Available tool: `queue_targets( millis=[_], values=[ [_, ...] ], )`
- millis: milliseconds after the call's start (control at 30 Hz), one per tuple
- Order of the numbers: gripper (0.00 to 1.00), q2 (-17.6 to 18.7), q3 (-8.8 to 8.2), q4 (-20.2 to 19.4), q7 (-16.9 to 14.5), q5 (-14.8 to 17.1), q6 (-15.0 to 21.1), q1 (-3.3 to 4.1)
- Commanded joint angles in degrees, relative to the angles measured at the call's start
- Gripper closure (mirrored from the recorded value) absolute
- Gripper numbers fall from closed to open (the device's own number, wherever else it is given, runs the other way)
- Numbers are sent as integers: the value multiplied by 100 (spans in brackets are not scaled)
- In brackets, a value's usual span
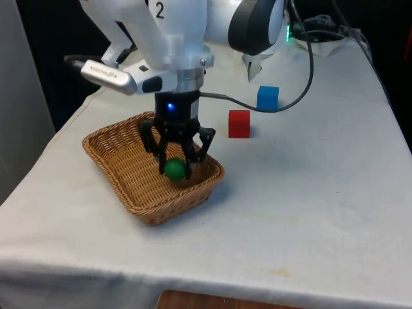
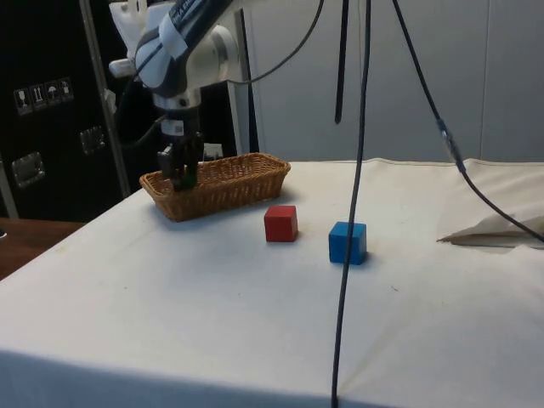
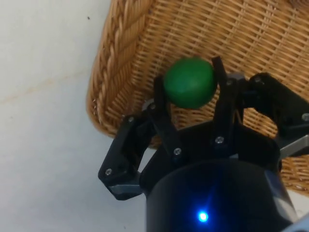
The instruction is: Place all non-red objects into the basket.
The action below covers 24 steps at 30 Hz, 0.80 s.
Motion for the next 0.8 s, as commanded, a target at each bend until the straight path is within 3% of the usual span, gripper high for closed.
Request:
queue_targets(
  millis=[0, 133, 167, 200, 267, 400, 433, 500, 533, 567, 633, 767],
  values=[
    [100, 23, 23, 40, -23, 23, 6, -34],
    [100, 46, 0, 63, -29, 40, 0, -46],
    [100, 29, -34, 17, 0, 11, 11, -6],
    [100, 46, -6, 57, -40, 40, -6, -52],
    [100, 40, -6, 57, -46, 40, -6, -57],
    [66, 40, -6, 57, -57, 46, -11, -69],
    [46, 40, -6, 57, -63, 46, -11, -69],
    [27, 40, -6, 57, -69, 46, -17, -74],
    [17, 29, -40, 17, -29, 17, 11, -29],
    [17, 40, -6, 57, -69, 46, -17, -74],
    [1, 40, -6, 57, -69, 46, -17, -74],
    [0, 40, -6, 52, -69, 46, -17, -74]
  ],
)
